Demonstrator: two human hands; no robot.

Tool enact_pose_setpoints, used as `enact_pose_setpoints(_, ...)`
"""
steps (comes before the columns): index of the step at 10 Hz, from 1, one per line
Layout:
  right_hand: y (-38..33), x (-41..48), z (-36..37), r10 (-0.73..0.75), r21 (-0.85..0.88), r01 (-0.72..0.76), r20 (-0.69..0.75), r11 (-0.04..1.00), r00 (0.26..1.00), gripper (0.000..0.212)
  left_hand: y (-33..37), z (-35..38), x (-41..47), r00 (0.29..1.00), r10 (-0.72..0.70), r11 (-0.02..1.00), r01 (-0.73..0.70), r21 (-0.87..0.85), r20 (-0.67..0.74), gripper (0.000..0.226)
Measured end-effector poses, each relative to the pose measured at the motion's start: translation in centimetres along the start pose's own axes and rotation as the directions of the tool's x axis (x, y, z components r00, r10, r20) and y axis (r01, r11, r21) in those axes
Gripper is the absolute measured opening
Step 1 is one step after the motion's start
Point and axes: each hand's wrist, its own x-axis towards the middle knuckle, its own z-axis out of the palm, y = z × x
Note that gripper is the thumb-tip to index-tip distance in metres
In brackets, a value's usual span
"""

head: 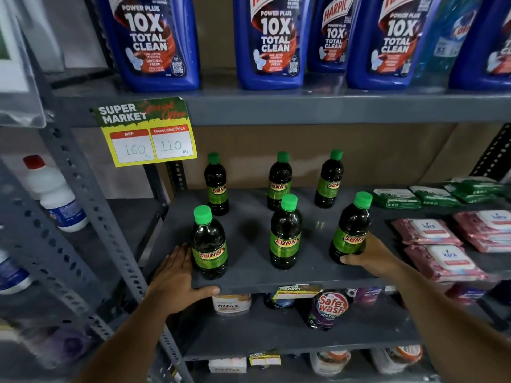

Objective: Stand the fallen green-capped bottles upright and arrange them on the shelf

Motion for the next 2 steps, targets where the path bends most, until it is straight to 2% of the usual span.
enact_pose_setpoints(1,-0.5,-1.5,0.5,-0.031,0.011,0.031,-0.035,0.999,0.999,0.080,0.4,-0.9,-0.4,0.999,-0.006,0.999,0.008,-0.039,0.050,0.138)
enact_pose_setpoints(2,-1.3,-3.3,1.0,-0.179,-0.160,0.158,-0.125,0.974,0.976,0.096,0.7,-1.6,-1.0,0.996,-0.032,0.995,0.025,-0.094,-0.078,0.136)
